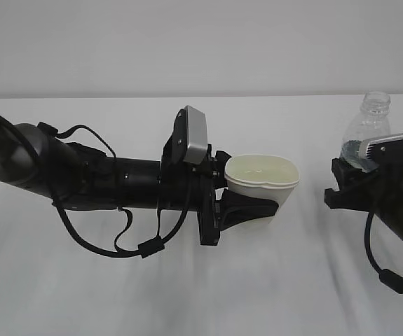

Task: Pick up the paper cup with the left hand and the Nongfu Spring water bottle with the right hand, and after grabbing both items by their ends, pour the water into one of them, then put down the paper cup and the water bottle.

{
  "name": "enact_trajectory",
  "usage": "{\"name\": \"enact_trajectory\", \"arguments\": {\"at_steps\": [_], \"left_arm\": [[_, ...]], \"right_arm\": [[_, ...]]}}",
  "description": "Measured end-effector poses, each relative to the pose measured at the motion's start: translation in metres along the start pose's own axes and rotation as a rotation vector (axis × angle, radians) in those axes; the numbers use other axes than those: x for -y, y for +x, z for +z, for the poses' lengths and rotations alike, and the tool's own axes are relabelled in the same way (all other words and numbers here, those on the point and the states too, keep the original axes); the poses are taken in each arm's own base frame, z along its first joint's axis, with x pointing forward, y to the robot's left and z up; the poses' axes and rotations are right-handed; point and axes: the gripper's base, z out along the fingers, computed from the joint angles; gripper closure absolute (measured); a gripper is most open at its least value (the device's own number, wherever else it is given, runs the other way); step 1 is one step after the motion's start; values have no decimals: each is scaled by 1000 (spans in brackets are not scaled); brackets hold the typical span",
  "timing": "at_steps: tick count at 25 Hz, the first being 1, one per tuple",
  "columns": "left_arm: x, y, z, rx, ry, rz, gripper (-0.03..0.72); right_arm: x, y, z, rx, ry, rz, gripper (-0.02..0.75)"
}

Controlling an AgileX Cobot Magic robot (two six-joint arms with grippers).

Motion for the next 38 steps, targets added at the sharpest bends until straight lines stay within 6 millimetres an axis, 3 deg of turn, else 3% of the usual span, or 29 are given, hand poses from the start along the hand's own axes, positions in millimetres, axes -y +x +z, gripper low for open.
{"name": "enact_trajectory", "arguments": {"at_steps": [18,38], "left_arm": [[-9,2,-9,-1,-31,6,301],[-10,2,-10,-1,-33,6,305]], "right_arm": [[-7,17,36,-17,-24,59,346],[-9,27,50,-18,-24,109,349]]}}
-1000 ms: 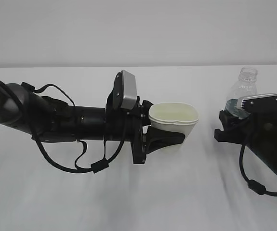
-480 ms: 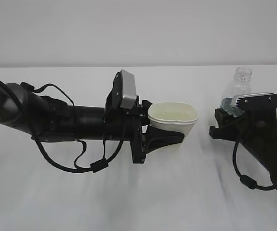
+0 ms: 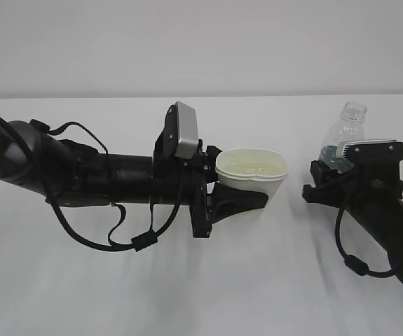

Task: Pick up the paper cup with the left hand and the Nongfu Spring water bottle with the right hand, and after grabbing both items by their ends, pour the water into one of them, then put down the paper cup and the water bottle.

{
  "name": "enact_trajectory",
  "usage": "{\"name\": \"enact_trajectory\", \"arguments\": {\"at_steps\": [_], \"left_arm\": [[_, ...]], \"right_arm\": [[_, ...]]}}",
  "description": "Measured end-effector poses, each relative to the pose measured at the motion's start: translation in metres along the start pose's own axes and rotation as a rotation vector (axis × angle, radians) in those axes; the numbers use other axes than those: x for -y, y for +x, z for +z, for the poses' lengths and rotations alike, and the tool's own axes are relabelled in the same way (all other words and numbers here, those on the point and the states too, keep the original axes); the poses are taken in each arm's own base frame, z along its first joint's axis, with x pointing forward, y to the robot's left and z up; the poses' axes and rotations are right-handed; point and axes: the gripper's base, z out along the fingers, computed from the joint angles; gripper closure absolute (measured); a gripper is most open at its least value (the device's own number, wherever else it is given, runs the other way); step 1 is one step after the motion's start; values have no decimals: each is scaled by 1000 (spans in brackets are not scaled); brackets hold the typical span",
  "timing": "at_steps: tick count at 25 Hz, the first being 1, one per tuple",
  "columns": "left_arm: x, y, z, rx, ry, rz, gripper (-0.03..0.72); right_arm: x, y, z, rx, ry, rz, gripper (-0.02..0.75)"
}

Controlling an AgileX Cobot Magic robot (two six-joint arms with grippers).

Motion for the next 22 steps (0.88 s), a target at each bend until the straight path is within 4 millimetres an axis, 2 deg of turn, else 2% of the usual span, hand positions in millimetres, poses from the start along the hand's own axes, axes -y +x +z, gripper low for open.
{"name": "enact_trajectory", "arguments": {"at_steps": [4,9,12,22], "left_arm": [[0,0,0,0,0,1,305],[0,0,0,0,0,1,305],[0,0,0,0,0,1,305],[0,0,0,0,0,1,305]], "right_arm": [[-1,0,0,0,-16,-4,332],[-4,0,0,1,-43,-16,203],[-5,0,0,2,-54,-21,164],[-8,4,-5,-18,-96,-40,150]]}}
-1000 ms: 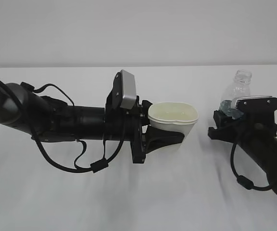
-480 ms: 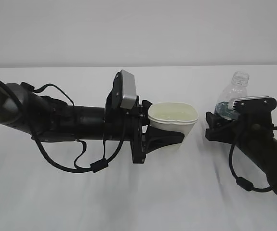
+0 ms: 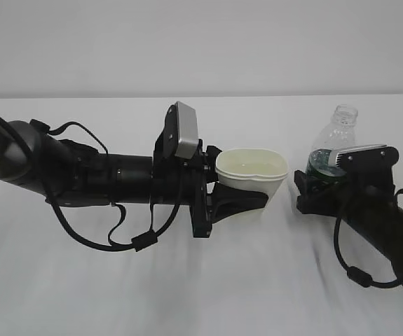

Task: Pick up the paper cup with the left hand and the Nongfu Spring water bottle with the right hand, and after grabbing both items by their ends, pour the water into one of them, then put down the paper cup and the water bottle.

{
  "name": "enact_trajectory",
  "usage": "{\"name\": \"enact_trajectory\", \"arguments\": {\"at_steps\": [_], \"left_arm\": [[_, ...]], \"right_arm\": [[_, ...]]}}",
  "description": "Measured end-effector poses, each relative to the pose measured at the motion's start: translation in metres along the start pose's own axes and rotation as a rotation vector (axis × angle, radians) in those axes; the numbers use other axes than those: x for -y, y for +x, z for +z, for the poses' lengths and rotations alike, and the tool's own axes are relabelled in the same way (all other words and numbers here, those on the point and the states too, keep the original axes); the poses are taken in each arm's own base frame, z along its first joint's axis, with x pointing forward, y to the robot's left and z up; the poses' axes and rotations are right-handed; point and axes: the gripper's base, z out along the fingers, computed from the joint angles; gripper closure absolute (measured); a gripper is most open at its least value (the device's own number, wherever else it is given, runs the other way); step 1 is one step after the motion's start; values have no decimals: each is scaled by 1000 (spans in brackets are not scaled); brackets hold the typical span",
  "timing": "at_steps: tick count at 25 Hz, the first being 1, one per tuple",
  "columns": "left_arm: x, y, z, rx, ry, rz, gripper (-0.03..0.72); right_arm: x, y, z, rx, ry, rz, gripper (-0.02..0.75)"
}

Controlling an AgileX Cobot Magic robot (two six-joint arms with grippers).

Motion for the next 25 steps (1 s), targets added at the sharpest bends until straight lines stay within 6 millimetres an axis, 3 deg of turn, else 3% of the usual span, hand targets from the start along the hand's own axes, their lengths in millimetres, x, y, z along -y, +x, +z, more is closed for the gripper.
{"name": "enact_trajectory", "arguments": {"at_steps": [5,17,25], "left_arm": [[0,0,0,1,-2,-1,305],[-17,0,-13,27,-95,-33,306],[-35,3,-33,33,-174,-49,306]], "right_arm": [[-1,4,-15,-34,-5,-2,150],[-2,-33,-67,52,-5,-15,150],[-6,-49,-99,114,-39,-35,150]]}}
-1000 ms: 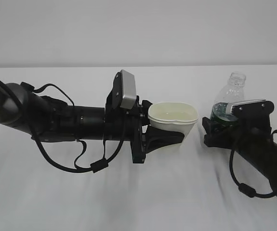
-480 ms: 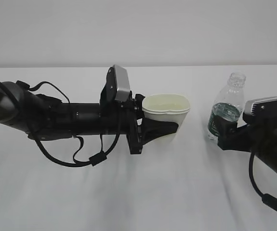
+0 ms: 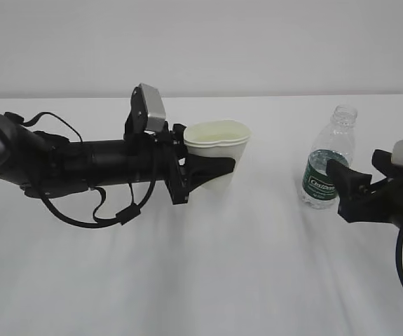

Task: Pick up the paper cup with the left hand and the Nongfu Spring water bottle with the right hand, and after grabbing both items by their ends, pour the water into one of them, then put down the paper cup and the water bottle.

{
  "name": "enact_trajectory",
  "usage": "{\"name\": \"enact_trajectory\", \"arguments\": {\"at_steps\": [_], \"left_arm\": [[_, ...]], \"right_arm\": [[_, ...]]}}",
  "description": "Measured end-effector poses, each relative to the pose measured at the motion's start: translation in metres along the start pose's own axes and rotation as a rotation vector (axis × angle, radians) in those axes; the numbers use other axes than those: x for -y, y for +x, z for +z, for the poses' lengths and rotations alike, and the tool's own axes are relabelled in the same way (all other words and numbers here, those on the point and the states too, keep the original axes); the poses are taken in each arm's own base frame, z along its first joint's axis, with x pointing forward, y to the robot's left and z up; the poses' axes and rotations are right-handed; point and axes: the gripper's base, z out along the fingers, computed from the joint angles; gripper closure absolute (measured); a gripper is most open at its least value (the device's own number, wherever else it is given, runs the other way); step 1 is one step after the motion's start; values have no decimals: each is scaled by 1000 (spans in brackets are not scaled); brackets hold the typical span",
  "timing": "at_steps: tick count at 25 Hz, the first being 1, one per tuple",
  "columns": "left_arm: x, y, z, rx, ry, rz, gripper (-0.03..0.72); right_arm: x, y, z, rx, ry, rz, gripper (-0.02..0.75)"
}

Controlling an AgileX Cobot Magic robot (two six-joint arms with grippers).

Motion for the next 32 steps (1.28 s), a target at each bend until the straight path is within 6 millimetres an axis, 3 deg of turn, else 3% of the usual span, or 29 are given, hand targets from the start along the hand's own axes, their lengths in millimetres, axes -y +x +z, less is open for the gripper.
{"name": "enact_trajectory", "arguments": {"at_steps": [16,25,32], "left_arm": [[-49,6,-52,2,-178,-21,307],[-60,24,-90,-15,-345,-57,307],[-60,34,-105,-28,-432,-68,307]], "right_arm": [[-7,6,-15,-30,-63,-14,150],[-7,6,-15,-30,-64,-13,150],[-7,6,-15,-30,-64,-13,150]]}}
